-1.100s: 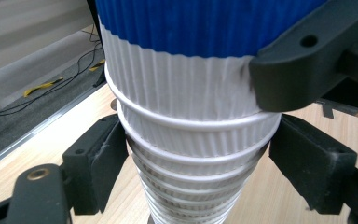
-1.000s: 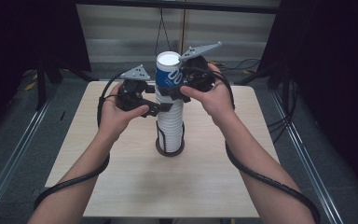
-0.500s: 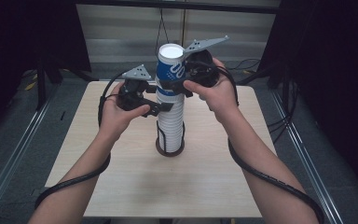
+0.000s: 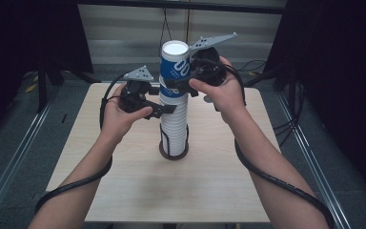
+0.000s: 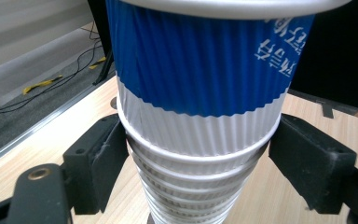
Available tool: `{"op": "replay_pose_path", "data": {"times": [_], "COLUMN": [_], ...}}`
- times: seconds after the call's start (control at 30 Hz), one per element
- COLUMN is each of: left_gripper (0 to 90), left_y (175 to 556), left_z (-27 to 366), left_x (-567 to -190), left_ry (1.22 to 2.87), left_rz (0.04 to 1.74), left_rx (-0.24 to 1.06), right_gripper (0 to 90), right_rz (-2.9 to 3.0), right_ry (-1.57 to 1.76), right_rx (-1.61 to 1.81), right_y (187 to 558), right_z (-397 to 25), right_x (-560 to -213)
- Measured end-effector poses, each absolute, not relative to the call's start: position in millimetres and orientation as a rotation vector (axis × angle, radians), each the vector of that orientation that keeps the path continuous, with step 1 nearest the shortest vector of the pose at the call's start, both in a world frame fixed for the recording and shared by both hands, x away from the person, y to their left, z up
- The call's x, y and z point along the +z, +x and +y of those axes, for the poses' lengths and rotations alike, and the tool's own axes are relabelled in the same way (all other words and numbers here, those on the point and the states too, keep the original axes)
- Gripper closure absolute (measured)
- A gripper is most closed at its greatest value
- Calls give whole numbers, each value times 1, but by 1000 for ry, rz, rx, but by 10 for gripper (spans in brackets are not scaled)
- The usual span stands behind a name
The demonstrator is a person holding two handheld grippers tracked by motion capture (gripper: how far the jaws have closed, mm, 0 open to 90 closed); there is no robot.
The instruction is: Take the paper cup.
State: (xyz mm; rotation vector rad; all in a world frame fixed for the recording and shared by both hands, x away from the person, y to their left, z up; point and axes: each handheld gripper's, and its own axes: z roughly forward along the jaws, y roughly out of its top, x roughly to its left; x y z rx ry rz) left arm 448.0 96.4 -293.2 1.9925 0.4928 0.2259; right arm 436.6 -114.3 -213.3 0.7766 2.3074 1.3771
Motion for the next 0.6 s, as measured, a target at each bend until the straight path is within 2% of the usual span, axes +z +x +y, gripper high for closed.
{"op": "replay_pose_path", "data": {"times": [0.6], "left_gripper": [197], "left_y": [448], "left_z": [96], "left_x": [-292], "left_ry": [2001], "left_rz": [492], "left_rx": [227], "right_gripper": [217], "right_rz": [2295], "right_ry": [783], "right_rx": [1417], "right_y": [435], "right_z": [-117], "right_x": [-195]}}
